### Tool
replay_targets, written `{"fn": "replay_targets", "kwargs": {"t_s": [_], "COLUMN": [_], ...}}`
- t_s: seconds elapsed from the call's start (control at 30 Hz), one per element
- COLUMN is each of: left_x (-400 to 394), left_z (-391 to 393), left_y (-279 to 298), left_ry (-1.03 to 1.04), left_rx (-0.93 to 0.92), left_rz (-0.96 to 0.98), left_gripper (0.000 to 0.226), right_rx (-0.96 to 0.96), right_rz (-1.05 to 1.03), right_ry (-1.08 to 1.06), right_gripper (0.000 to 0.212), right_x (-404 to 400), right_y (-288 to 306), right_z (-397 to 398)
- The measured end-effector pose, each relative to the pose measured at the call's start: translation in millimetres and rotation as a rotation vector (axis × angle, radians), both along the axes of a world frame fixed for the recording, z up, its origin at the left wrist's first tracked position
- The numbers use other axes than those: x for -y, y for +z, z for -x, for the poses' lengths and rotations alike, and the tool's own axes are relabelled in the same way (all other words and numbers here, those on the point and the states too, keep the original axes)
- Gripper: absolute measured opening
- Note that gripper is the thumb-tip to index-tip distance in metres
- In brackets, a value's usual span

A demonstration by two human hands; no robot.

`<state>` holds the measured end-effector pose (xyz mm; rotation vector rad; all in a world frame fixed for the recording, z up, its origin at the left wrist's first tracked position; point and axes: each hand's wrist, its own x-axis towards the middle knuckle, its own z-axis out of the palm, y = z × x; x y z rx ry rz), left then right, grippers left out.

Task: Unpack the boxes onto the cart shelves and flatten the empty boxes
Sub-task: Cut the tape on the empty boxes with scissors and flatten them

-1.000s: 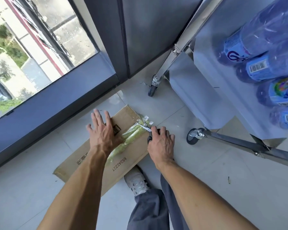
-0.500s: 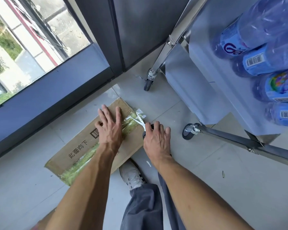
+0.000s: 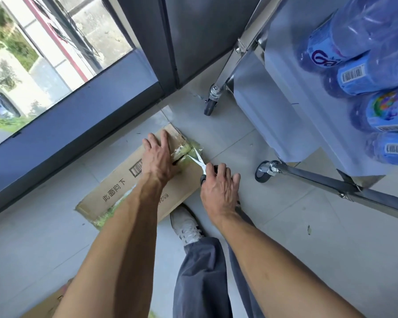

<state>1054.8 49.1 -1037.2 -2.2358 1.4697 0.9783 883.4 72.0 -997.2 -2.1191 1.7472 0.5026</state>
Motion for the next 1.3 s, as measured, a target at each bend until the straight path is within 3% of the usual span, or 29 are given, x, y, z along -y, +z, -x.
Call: {"fn": "replay_targets", "kwargs": {"t_s": [0.1, 0.37, 0.63, 0.77, 0.87, 1.1, 1.3], "left_x": [1.9, -9.0, -8.3, -13.9, -30.1, -92.8, -138.2], "left_z": [-6.8, -2.6, -13.5, -25.5, -23.9, -34.2, -79.8], "left_y": [8.5, 0.0, 9.8, 20.9, 31.7, 52.0, 57.5], "left_ry": [0.014, 0.013, 0.072, 0.071, 0.045, 0.363, 0.408], "left_rx": [-0.058, -0.029, -0.114, -0.172, -0.103, 0.008, 0.125], "left_rz": [-0.01, 0.112, 0.134, 0.124, 0.046, -0.069, -0.073], "left_gripper": [0.098, 0.093, 0.073, 0.062, 0.059, 0.065, 0.053], "right_rx": [-0.002, -0.003, 0.126, 0.006, -0.067, -0.1, 0.152], "right_rz": [0.006, -0.013, -0.058, -0.039, -0.062, -0.136, -0.225], "right_ry": [-0.026, 0.05, 0.151, -0.059, -0.106, -0.044, -0.532], "right_gripper": [0.033, 0.037, 0.038, 0.037, 0.032, 0.024, 0.03], "right_x": [2.9, 50.2, 50.7, 38.1, 30.2, 21.5, -19.0], "right_y": [6.2, -10.4, -11.5, -3.5, 4.1, 28.8, 38.5], "right_z": [-2.9, -24.5, -11.7, -0.6, 7.6, -1.4, -33.7]}}
